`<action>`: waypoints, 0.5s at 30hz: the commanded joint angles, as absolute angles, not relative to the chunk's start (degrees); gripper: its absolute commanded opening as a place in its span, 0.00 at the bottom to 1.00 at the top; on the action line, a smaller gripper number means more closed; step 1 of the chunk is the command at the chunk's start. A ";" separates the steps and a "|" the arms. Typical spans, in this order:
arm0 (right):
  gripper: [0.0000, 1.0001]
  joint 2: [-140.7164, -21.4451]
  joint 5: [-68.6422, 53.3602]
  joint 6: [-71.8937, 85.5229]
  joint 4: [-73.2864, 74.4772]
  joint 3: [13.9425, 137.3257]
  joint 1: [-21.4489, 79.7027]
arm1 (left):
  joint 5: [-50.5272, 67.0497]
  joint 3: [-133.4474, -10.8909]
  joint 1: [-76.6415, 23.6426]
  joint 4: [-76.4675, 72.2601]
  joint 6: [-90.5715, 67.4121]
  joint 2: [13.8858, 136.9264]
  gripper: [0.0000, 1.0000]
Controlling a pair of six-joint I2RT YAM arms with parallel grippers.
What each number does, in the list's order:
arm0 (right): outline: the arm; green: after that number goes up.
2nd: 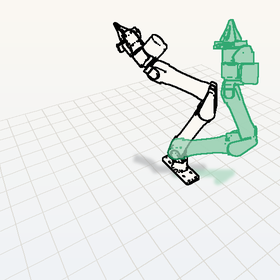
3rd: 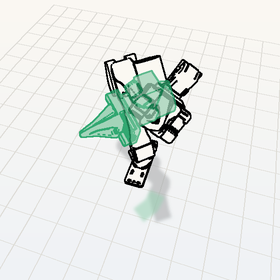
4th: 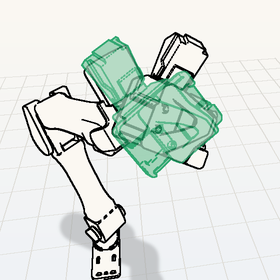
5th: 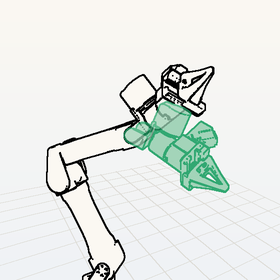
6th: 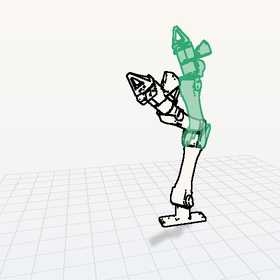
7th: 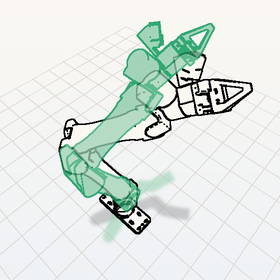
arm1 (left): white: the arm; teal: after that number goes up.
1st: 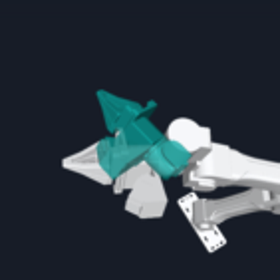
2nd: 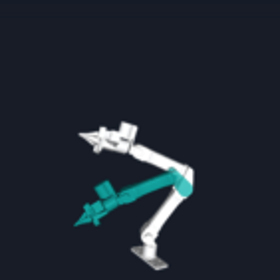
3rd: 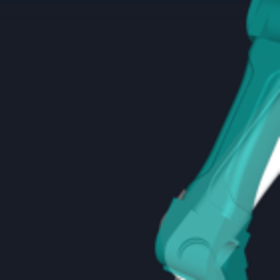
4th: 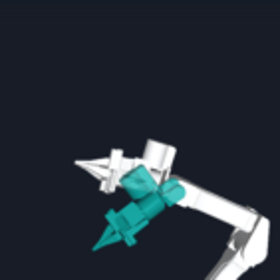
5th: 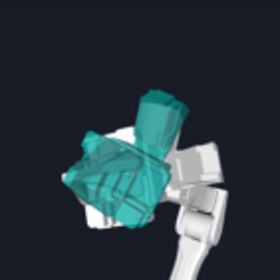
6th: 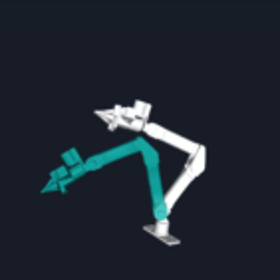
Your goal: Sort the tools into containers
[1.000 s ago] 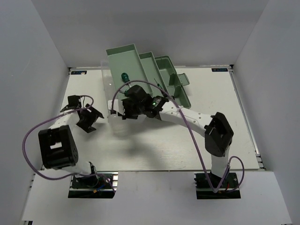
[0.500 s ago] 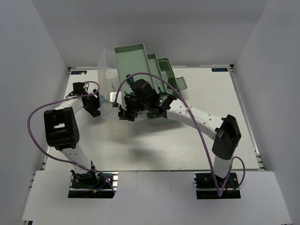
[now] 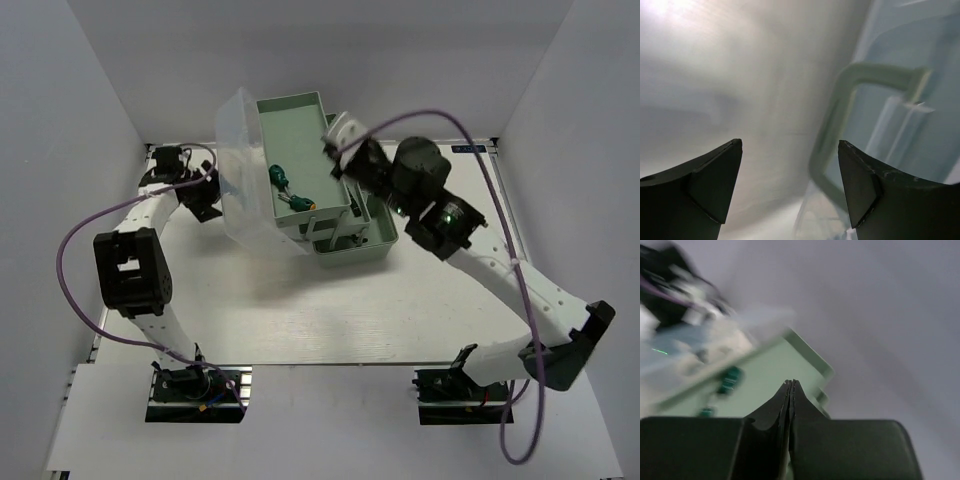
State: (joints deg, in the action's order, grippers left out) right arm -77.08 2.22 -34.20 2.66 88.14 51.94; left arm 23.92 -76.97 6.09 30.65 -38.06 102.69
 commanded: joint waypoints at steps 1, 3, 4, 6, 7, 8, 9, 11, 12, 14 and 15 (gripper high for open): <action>0.00 -83.31 21.36 -25.34 5.42 87.89 38.55 | 25.66 -86.89 2.30 30.58 -36.91 101.94 0.87; 0.00 -86.72 19.36 -15.97 18.08 90.25 32.38 | 25.66 -90.25 0.45 30.59 -36.30 103.26 0.87; 0.07 -87.44 17.86 -14.26 23.41 91.13 28.78 | 26.80 -93.92 -0.52 30.59 -35.17 104.23 0.87; 0.26 -89.37 12.43 -9.79 29.51 90.71 25.50 | 28.03 -97.89 -3.68 31.90 -33.84 107.55 0.87; 0.46 -89.82 11.00 -8.97 30.40 90.18 22.01 | 28.65 -102.09 -4.82 32.77 -32.97 108.88 0.87; 0.52 -90.35 9.25 -7.22 31.54 90.00 20.93 | 28.65 -104.13 -7.10 34.78 -30.87 110.03 0.87; 0.55 -91.48 2.27 -6.42 33.99 89.91 18.74 | 28.65 -105.72 -8.16 35.76 -29.89 111.08 0.86; 0.65 -93.59 -3.30 -4.50 35.41 90.09 16.01 | 28.65 -107.67 -10.79 37.00 -27.69 112.59 0.83; 0.65 -94.13 -6.82 -3.61 36.64 90.52 14.69 | 27.96 -107.67 -11.51 37.61 -26.99 112.59 0.81; 0.68 -96.84 -10.61 -2.99 37.79 91.14 12.14 | 27.95 -107.67 -12.65 38.14 -25.67 112.59 0.74; 0.68 -97.64 -12.20 -2.73 38.58 91.93 11.87 | 27.43 -107.14 -13.18 38.14 -25.66 112.59 0.73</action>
State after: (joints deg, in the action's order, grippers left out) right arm -96.07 -1.96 -7.09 34.74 88.84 13.26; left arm 26.04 -107.39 -11.92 31.16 -30.11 113.16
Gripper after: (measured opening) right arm 0.678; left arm 0.748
